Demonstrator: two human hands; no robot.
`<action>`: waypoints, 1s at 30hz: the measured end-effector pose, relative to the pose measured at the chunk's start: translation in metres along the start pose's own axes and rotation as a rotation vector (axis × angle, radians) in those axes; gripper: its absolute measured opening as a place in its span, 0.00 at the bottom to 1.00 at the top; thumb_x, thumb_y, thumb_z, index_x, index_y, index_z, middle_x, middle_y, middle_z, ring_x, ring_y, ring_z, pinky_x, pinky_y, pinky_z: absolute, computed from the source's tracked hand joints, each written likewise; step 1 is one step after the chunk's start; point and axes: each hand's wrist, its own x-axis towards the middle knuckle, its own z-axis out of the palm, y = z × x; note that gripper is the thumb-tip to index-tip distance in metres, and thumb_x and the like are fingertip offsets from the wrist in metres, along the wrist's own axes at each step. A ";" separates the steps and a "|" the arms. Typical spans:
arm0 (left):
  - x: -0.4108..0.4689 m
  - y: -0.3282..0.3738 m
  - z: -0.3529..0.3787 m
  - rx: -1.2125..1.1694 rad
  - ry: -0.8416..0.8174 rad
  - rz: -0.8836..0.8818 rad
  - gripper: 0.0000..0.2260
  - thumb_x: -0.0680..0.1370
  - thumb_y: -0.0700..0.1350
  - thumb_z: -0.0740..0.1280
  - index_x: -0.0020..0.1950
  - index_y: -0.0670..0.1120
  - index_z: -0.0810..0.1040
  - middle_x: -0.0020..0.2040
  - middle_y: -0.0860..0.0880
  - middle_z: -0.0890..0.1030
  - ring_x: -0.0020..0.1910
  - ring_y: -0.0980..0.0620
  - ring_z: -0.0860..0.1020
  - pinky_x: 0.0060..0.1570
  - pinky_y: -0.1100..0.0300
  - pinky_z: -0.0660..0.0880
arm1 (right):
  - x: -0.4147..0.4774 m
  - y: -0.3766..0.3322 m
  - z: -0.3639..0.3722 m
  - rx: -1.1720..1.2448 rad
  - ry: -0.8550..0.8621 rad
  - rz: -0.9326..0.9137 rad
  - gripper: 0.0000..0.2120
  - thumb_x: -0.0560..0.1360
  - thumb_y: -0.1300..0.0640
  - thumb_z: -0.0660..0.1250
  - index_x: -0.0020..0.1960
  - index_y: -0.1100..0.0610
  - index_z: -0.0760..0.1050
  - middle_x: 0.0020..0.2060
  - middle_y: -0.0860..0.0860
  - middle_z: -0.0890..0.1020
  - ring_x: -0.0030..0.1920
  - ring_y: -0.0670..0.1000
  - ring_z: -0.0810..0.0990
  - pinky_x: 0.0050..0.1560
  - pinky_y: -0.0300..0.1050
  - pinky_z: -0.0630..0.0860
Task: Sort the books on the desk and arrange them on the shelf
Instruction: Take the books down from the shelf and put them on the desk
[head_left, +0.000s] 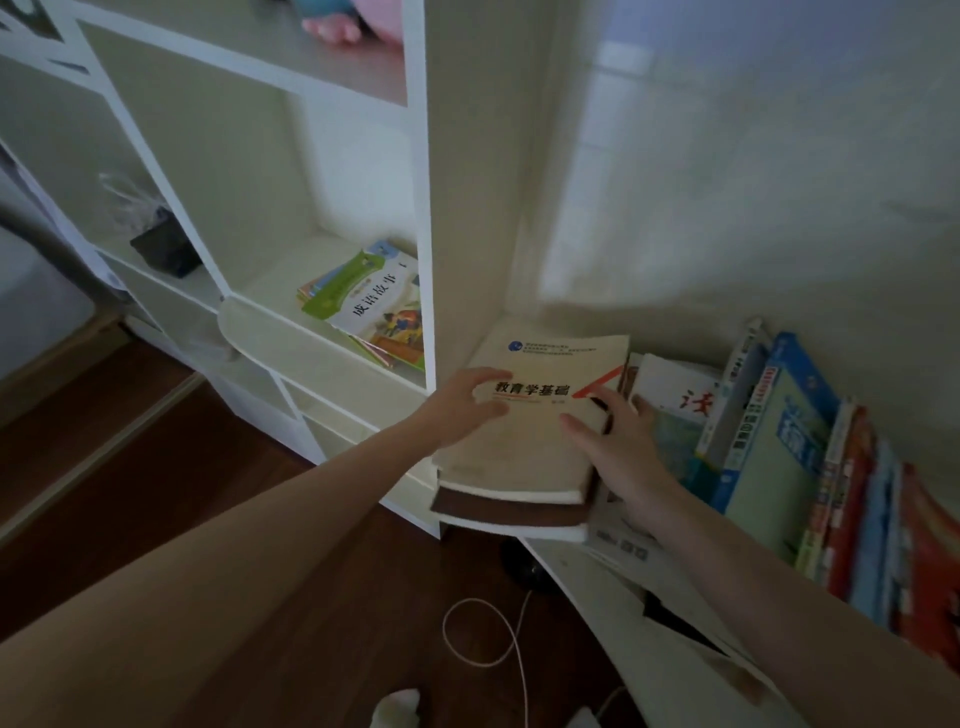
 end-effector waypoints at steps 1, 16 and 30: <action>0.002 0.004 -0.003 0.025 -0.003 0.039 0.20 0.78 0.40 0.67 0.70 0.46 0.72 0.71 0.46 0.68 0.70 0.49 0.66 0.67 0.59 0.63 | 0.001 -0.005 0.004 -0.009 0.020 -0.025 0.27 0.77 0.56 0.68 0.74 0.52 0.63 0.77 0.50 0.44 0.76 0.52 0.53 0.69 0.41 0.61; -0.004 -0.074 -0.096 -0.399 0.368 -0.337 0.13 0.76 0.34 0.65 0.60 0.45 0.74 0.52 0.42 0.76 0.48 0.48 0.75 0.47 0.53 0.75 | -0.006 -0.041 0.060 -0.150 -0.225 -0.488 0.17 0.78 0.58 0.66 0.66 0.50 0.72 0.70 0.46 0.62 0.66 0.39 0.61 0.59 0.19 0.58; 0.059 -0.080 -0.126 -0.977 0.377 -0.570 0.05 0.78 0.39 0.65 0.45 0.42 0.70 0.47 0.43 0.70 0.48 0.46 0.73 0.59 0.47 0.74 | 0.024 -0.053 0.119 0.000 -0.349 -0.474 0.15 0.77 0.53 0.66 0.63 0.42 0.73 0.68 0.40 0.67 0.69 0.37 0.65 0.62 0.29 0.64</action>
